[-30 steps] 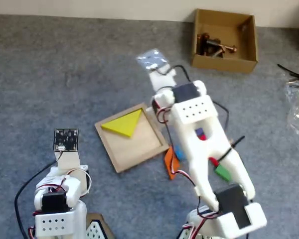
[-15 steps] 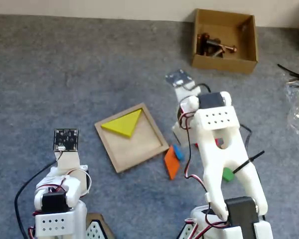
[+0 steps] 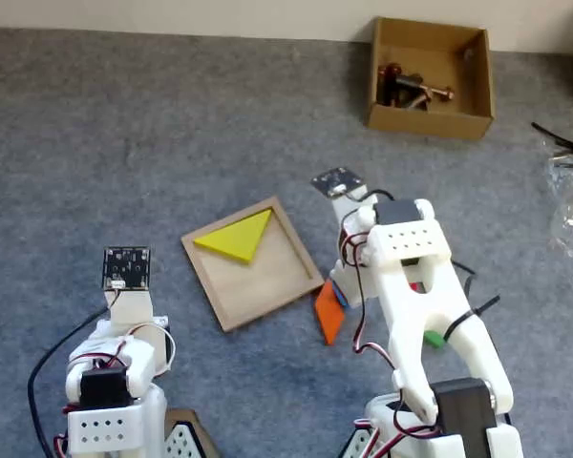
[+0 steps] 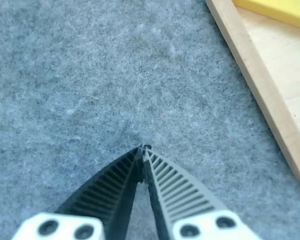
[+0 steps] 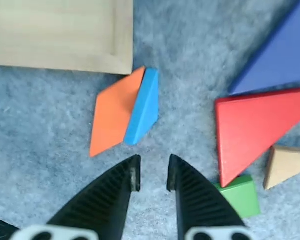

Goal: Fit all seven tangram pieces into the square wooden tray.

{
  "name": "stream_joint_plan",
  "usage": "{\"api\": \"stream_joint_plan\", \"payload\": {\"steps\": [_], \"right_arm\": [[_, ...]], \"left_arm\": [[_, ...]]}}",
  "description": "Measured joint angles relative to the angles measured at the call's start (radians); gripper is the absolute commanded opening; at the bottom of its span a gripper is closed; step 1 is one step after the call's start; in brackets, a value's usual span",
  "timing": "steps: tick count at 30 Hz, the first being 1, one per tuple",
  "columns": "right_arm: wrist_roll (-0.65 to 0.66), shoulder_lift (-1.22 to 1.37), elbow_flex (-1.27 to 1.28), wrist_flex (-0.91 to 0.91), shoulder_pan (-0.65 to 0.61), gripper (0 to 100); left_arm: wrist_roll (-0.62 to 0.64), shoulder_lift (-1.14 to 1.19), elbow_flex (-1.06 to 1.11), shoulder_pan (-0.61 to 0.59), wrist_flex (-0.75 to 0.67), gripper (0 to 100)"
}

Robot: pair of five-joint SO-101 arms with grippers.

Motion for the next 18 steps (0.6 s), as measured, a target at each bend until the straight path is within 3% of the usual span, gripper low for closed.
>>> {"api": "stream_joint_plan", "payload": {"steps": [18], "right_arm": [[0.055, 0.000, -0.002, -0.169, 0.281, 10.7]], "left_arm": [[0.000, 0.000, 0.000, 0.000, 0.000, 0]]}}
